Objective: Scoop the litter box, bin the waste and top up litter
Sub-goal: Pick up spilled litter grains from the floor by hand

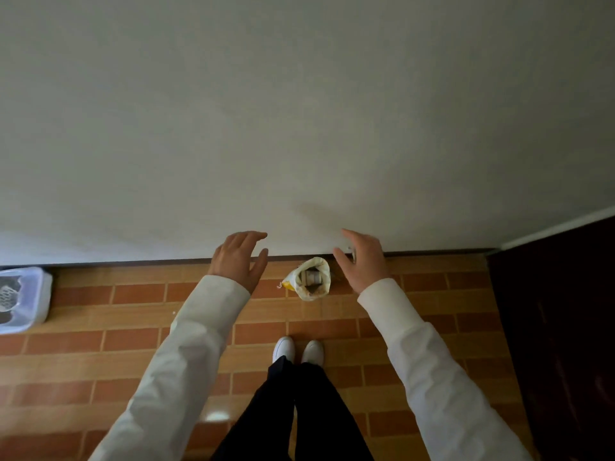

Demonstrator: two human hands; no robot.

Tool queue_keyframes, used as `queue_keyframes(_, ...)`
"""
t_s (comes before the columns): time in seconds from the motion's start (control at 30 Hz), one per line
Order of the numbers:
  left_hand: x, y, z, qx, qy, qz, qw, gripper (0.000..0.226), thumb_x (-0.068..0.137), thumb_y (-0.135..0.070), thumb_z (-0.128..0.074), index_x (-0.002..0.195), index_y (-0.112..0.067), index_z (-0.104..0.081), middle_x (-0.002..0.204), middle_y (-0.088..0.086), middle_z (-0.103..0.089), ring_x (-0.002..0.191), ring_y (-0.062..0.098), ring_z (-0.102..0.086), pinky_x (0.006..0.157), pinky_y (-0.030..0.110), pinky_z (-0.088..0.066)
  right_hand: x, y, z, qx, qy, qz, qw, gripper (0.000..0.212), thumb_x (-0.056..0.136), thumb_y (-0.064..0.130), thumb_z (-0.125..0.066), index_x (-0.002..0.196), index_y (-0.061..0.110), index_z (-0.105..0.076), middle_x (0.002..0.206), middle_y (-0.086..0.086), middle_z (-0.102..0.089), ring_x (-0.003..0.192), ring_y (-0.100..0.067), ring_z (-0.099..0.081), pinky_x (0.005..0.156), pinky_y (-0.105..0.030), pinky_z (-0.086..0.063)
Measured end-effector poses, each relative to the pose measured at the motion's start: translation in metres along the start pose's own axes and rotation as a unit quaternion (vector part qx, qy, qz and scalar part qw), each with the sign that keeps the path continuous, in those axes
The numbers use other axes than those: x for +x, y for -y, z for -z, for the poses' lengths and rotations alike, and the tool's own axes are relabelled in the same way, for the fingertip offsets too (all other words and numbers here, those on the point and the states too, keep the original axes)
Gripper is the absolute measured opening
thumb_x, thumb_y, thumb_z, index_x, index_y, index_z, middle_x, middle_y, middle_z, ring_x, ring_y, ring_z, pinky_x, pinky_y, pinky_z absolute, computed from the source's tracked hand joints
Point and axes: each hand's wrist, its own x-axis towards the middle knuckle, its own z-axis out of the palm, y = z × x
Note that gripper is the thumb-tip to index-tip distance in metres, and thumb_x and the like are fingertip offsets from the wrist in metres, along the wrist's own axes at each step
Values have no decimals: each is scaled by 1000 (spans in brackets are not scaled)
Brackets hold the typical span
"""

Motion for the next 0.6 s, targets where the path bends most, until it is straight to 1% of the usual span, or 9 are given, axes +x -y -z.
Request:
queue_keyframes(0.1, -17, -13, 40, 22, -32, -27, 999, 47, 88, -40, -36, 114, -12, -64, 112, 8, -67, 108, 32, -60, 86, 45, -49, -22, 26, 28, -19, -29, 49, 998, 49, 95, 33, -53, 140, 15, -45, 137, -8, -50, 133, -22, -36, 107, -37, -34)
queue_keyframes(0.3, -62, -24, 81, 37, -74, -27, 996, 46, 89, -39, -36, 115, -13, -63, 113, 7, -67, 108, 31, -60, 85, 44, -49, -65, 58, 55, -19, -60, 113, 992, 47, 95, 31, -53, 139, 15, -46, 138, -7, -50, 133, -21, -36, 108, -34, -31)
queue_keyframes(0.4, -91, -25, 90, 29, -98, 0, 995, 46, 89, -39, -36, 115, -13, -64, 113, 7, -67, 107, 30, -61, 87, 45, -49, -81, 66, 58, -12, -49, 132, 990, 48, 95, 30, -54, 139, 15, -46, 138, -7, -50, 132, -21, -36, 108, -35, -32)
queue_keyframes(0.47, -111, -22, 96, 21, -116, 32, 992, 43, 91, -38, -38, 117, -14, -62, 115, 7, -66, 109, 30, -59, 90, 48, -49, -88, 72, 57, -15, -38, 150, 988, 48, 94, 30, -55, 139, 15, -46, 138, -7, -50, 132, -22, -37, 108, -37, -34)
queue_keyframes(0.53, -133, -18, 102, 13, -140, 73, 987, 34, 94, -31, -46, 120, -15, -60, 118, 7, -64, 112, 29, -57, 93, 50, -48, -92, 80, 55, -19, -29, 175, 984, 48, 94, 30, -56, 138, 14, -47, 137, -7, -51, 131, -22, -38, 108, -38, -34)
queue_keyframes(0.6, -154, -8, 107, 9, -174, 104, 979, 30, 93, -23, -53, 121, -14, -60, 119, 8, -63, 114, 31, -56, 94, 52, -47, -92, 92, 50, -22, -13, 204, 979, 47, 94, 29, -57, 137, 14, -49, 136, -7, -52, 130, -22, -40, 108, -38, -35)
